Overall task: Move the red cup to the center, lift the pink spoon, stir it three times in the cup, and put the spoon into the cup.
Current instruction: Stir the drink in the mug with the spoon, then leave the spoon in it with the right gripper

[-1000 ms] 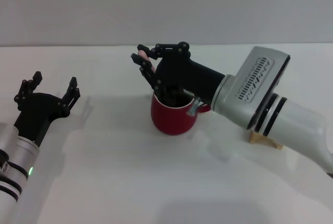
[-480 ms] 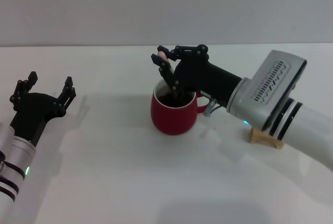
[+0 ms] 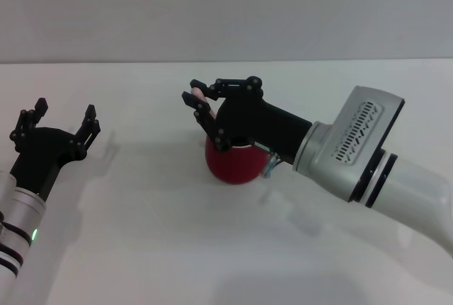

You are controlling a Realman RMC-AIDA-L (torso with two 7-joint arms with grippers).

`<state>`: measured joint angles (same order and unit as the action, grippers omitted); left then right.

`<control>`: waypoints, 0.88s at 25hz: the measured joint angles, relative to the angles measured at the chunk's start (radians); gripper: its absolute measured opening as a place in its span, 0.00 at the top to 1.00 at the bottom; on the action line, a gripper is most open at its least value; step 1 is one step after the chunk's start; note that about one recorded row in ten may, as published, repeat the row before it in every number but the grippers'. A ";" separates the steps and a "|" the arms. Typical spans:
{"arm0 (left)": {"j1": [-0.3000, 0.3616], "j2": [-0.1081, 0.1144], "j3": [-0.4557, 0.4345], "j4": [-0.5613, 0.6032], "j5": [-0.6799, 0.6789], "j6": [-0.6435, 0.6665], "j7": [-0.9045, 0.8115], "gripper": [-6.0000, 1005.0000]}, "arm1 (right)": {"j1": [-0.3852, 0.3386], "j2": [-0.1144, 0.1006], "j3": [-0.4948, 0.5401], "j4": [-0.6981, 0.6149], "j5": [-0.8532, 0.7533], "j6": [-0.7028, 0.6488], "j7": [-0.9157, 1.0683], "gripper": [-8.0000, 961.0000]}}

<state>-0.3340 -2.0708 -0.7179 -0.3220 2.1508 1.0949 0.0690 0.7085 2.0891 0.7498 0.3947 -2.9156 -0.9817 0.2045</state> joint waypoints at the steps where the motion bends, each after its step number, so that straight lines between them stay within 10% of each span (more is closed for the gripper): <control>1: 0.000 0.000 0.000 0.000 0.000 0.000 0.000 0.17 | 0.004 0.000 0.001 -0.001 0.000 0.001 0.000 0.86; 22: -0.007 -0.002 0.005 -0.002 0.002 -0.005 0.000 0.17 | 0.009 -0.005 0.044 -0.077 0.000 -0.010 -0.002 0.85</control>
<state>-0.3415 -2.0725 -0.7131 -0.3238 2.1530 1.0895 0.0690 0.7172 2.0844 0.7937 0.3178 -2.9155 -0.9920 0.2024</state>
